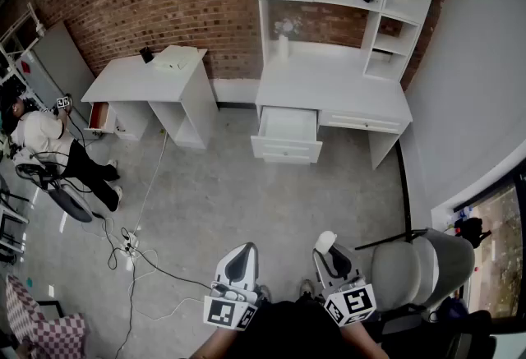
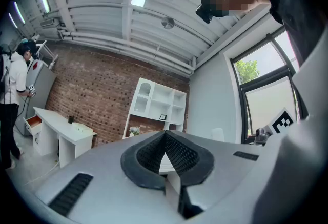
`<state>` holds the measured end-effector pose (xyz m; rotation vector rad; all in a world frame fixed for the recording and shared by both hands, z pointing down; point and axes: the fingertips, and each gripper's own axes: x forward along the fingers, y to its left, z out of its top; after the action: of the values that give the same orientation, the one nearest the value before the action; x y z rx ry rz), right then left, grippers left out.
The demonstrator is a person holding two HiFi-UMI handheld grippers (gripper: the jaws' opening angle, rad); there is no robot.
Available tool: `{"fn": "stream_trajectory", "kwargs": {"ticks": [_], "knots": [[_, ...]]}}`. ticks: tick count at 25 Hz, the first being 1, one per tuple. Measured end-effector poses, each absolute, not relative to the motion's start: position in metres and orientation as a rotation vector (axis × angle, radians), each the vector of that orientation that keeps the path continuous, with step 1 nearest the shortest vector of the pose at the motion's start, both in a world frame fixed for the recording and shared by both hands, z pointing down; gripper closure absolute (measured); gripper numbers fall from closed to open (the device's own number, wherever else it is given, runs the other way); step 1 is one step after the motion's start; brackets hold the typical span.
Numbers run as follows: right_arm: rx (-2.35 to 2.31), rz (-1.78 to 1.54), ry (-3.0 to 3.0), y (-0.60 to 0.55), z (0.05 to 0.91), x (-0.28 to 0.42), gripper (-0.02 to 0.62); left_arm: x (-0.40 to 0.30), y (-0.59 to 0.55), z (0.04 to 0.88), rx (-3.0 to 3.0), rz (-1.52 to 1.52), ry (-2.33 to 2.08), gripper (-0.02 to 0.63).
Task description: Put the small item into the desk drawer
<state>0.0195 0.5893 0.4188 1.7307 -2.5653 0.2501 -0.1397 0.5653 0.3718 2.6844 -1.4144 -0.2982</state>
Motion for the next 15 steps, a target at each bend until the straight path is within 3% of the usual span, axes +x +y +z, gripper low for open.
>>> {"fn": "stream_trajectory", "kwargs": {"ticks": [15], "knots": [[1.789, 0.258, -2.517, 0.588, 0.419, 0.006, 0.454, -0.167, 0.561, 0.378, 2.670, -0.296, -1.397, 0.583]]}}
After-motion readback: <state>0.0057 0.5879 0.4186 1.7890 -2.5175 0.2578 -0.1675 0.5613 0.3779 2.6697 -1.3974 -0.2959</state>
